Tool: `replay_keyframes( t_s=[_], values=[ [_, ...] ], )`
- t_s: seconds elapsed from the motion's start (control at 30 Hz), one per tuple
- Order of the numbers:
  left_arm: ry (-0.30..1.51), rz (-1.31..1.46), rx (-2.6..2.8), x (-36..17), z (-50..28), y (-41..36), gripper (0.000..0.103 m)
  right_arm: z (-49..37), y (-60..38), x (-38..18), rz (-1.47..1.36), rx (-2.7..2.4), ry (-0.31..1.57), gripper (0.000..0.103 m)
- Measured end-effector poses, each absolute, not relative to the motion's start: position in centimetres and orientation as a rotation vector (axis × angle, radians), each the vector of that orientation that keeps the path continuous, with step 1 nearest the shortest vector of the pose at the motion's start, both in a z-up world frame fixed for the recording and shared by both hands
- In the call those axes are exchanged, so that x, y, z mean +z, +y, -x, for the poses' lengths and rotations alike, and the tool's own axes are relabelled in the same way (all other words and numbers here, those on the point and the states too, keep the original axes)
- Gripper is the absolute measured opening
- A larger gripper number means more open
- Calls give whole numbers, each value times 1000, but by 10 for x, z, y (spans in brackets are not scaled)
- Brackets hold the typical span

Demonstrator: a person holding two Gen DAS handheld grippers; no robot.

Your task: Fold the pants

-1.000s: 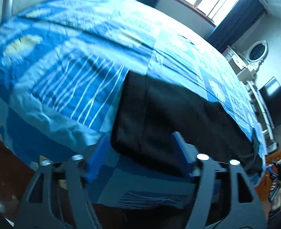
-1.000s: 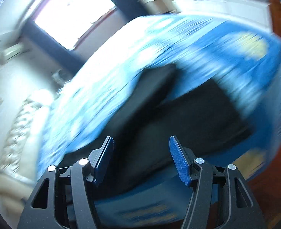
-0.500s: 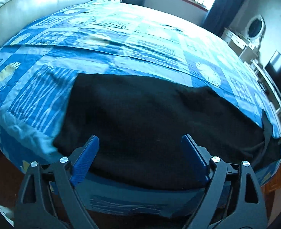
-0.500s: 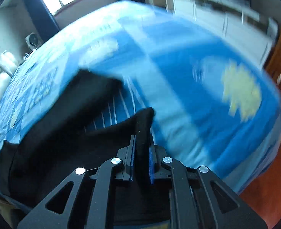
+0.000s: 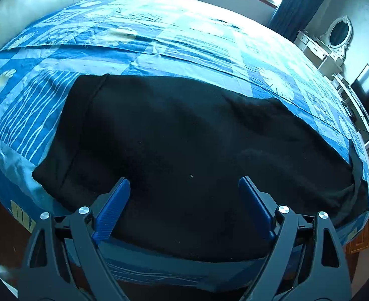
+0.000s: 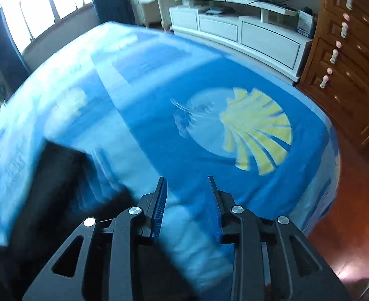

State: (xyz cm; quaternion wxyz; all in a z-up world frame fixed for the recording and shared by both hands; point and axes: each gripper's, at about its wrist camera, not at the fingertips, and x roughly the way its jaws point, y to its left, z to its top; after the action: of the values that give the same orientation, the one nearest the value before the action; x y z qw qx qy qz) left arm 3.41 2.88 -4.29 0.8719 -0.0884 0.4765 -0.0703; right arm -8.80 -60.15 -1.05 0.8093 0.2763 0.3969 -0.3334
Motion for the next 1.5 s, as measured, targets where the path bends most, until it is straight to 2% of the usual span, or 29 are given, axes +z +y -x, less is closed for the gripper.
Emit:
replay_keyframes(
  t_s=[0.07, 0.1, 0.13, 0.17, 0.37, 0.53, 0.6, 0.67, 0.73, 0.97, 1.1, 1.3, 1.5],
  values=[
    [989, 192, -143, -43, -34, 28, 88, 51, -574, 5, -569, -620, 836, 34],
    [988, 193, -140, -43, -35, 28, 88, 34, -562, 9, -556, -583, 843, 40],
    [987, 195, -139, -43, -35, 27, 88, 15, -547, 10, -545, -548, 853, 57],
    [985, 197, -142, -44, -35, 27, 90, -12, -531, 10, -533, -512, 866, 63],
    [988, 193, -161, -48, -33, 27, 92, -112, -498, -32, -492, -584, 1048, 63],
    [986, 148, -179, -49, -30, 24, 92, -125, -492, -56, -438, -715, 1131, 64],
    [982, 123, -186, -50, -29, 22, 92, -121, -493, -53, -434, -731, 1125, 49],
    [980, 118, -186, -51, -29, 22, 92, -114, -498, -50, -450, -720, 1114, 22],
    [980, 115, -184, -51, -29, 22, 92, -96, -506, -39, -520, -681, 1074, 10],
    [990, 168, -175, -49, -28, 26, 92, 18, -523, 31, -692, -543, 736, 8],
    [989, 166, -169, -49, -25, 25, 92, 98, -536, 44, -770, -552, 613, 8],
    [993, 146, -156, -50, -22, 21, 92, 176, -554, -9, -967, -575, 597, 7],
    [1005, 140, -149, -49, -20, 20, 92, 194, -556, -57, -1122, -576, 575, 7]
  ],
)
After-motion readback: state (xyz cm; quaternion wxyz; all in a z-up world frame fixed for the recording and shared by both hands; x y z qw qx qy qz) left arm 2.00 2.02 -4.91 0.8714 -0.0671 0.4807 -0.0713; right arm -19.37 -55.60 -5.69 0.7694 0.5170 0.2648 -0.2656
